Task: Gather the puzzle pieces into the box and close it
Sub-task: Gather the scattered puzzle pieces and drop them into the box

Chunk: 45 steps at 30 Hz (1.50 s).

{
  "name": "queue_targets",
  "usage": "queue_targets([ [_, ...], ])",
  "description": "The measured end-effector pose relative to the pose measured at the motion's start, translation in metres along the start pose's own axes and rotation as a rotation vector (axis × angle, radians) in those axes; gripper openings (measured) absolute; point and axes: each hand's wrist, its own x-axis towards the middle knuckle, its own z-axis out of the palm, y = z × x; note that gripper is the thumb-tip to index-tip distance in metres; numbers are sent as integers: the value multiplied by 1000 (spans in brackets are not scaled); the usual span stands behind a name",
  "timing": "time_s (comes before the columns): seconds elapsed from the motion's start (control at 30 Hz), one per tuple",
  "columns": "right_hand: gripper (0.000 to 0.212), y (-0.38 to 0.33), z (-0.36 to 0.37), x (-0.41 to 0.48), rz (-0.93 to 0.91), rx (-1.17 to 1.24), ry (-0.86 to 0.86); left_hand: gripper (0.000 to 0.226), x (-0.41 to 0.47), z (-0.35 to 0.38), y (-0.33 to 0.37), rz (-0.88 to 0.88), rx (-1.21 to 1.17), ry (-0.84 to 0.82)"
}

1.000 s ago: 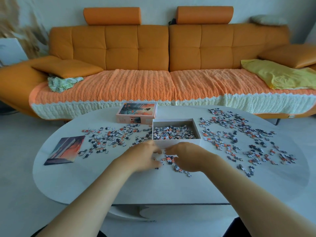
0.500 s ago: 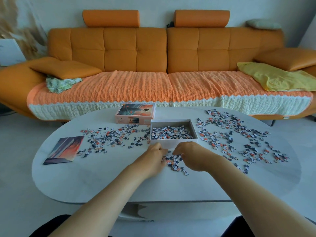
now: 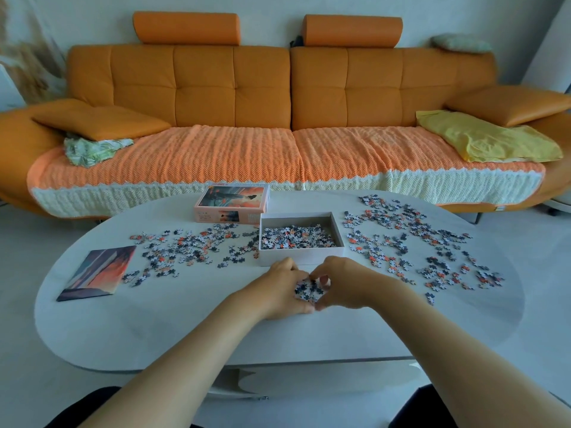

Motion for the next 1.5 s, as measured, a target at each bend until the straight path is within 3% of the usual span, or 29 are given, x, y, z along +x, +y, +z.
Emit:
queue_targets([
  [0.1, 57, 4, -3, 0, 20, 86, 16, 65, -2, -7, -4, -12, -20, -15],
  [0.2, 69, 11, -7, -1, 89, 94, 4, 95, -7, -19, -13, -73, 62, -76],
  [0.3, 76, 10, -4, 0, 124, 59, -6, 103, -11, -22, -19, -118, 177, -154],
  [0.43, 76, -6, 5, 7, 103, 93, 36, 88, -12, -18, -14, -107, 123, -102],
  [0.57, 50, -22, 8, 14, 53, 70, 66, 40, -10, -17, -10, -94, 42, -58],
  [0.7, 31, -27, 6, 15, 70, 120, 63, 12, -8, -15, -9, -66, -35, 50],
  [0.93, 14, -30, 7, 20, 74, 175, 54, 17, -7, -11, -12, -66, -169, 163],
  [1.13, 3, -28, 0, 26, 80, 359, 72, 19, -1, -18, -15, -117, -283, 240],
  [1.37, 8, -20, -34, 38, 87, 554, 307, 12, 22, -55, -13, -88, -369, 403],
  [1.5, 9, -16, -39, 56, 43, 512, 509, 15, 45, -63, -18, -74, -384, 495],
])
